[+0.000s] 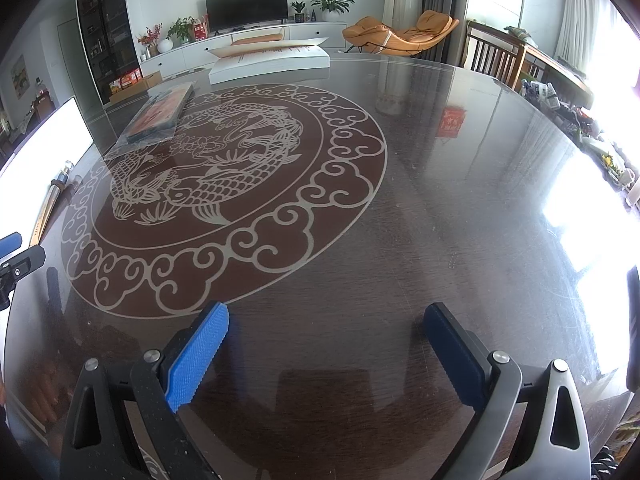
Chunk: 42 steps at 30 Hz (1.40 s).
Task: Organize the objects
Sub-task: 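Move the open left gripper toward the gold HIH tube, then close the left gripper around the gold HIH tube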
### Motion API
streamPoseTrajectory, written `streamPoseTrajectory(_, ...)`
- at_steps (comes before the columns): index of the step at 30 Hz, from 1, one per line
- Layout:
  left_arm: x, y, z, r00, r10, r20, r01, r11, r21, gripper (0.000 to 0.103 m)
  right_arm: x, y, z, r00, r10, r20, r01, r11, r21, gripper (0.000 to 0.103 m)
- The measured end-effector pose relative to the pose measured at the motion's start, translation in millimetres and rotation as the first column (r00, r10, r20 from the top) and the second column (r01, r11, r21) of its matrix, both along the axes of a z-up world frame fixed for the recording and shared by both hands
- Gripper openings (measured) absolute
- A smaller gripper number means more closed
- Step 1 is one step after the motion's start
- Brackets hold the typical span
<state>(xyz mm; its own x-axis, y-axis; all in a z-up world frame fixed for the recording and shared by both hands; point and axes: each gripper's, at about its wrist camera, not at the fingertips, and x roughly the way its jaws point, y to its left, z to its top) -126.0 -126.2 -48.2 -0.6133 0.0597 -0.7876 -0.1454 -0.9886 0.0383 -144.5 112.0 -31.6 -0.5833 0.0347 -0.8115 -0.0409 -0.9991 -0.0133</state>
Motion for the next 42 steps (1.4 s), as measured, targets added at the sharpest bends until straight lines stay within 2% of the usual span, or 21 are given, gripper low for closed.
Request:
streamPoseTrajectory(13,-9.0,-0.2,-0.7,1.000,-0.016,-0.003,0.016,1.000,-0.012,0.094,0.0,-0.2,-0.2,1.000,0.000,0.000,0.000,1.000,0.000,0.099)
streamPoseTrajectory(20,-11.7,-3.0,1.1,1.000,-0.011,-0.002,0.011,1.000,0.015,0.094,0.1,-0.3,-0.3,1.000,0.000,0.000,0.000,1.000,0.000,0.099)
streamPoseTrajectory(26,-15.4,-10.0,6.7,1.000,0.003,-0.003,-0.003,0.998,0.059,0.088,0.1,-0.3,-0.2,1.000,0.001,0.000,-0.001,1.000,0.000,0.099)
streamPoseTrajectory(31,-20.5,-11.9,5.1,1.000,-0.007,-0.010,0.007,1.000,0.008,0.088,0.2,-0.5,-0.3,1.000,0.002,0.000,-0.002,1.000,0.000,0.099)
streamPoseTrajectory(33,-28.9,-29.7,4.0,1.000,-0.012,0.005,0.012,1.000,-0.013,0.086,0.2,-1.6,-0.4,1.000,0.005,-0.001,-0.005,1.000,0.000,0.099)
streamPoseTrajectory(37,-33.8,-64.3,7.6,0.999,0.019,0.034,-0.019,1.000,-0.001,0.086,-0.8,-4.3,-0.8,1.000,0.009,-0.001,-0.009,1.000,0.001,0.099)
streamPoseTrajectory(40,-29.6,-59.3,6.9,1.000,-0.015,0.017,0.016,0.999,-0.045,0.090,-0.9,-5.1,-0.8,1.000,0.010,-0.002,-0.010,1.000,0.000,0.099)
streamPoseTrajectory(42,-36.0,-55.2,4.1,1.000,-0.006,0.006,0.006,0.999,-0.042,0.091,-1.1,-5.5,-0.9,1.000,0.010,-0.001,-0.010,1.000,0.000,0.099)
